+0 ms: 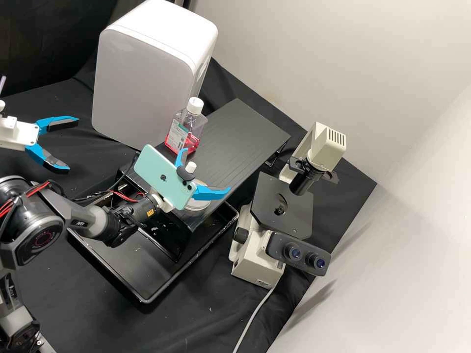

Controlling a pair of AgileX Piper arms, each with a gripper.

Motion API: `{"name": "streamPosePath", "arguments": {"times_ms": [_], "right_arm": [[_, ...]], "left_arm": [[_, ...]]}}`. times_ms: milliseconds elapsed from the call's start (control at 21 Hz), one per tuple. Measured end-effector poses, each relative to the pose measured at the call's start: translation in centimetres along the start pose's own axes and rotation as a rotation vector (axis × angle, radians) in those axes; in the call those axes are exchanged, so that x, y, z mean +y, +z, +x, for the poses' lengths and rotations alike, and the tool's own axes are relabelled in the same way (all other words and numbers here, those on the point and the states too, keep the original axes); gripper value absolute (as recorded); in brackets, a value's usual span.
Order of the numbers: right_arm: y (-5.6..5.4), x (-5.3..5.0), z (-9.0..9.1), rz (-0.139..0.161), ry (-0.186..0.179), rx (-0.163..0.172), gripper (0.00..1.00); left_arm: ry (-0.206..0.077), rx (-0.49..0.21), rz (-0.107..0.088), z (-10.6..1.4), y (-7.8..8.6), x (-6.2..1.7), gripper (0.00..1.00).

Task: Remove the lid from the petri dish

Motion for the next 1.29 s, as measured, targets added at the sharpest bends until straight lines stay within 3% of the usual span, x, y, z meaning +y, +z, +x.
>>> {"name": "streamPosePath", "arguments": {"times_ms": [525,764,1050,1289], "right_arm": [[0.3,-0.2,-0.3,0.000,-0.006,-0.007,1.00],[1.1,-0.1,-2.5,0.007,-0.010,-0.042,1.00],[1.7,-0.1,-4.7,0.004,0.009,-0.049,1.00],[2.0,-0.1,-5.2,0.004,0.011,-0.058,1.00]], "left_arm": [[0.000,0.000,0.000,0.0,0.0,0.00,1.00],[-0.006,0.001,-0.002,0.0,0.0,-0.13,1.00],[-0.008,0.001,-0.003,0.1,0.0,-0.18,1.00],[-0.008,0.001,-0.003,0.1,0.0,-0.18,1.00]]}}
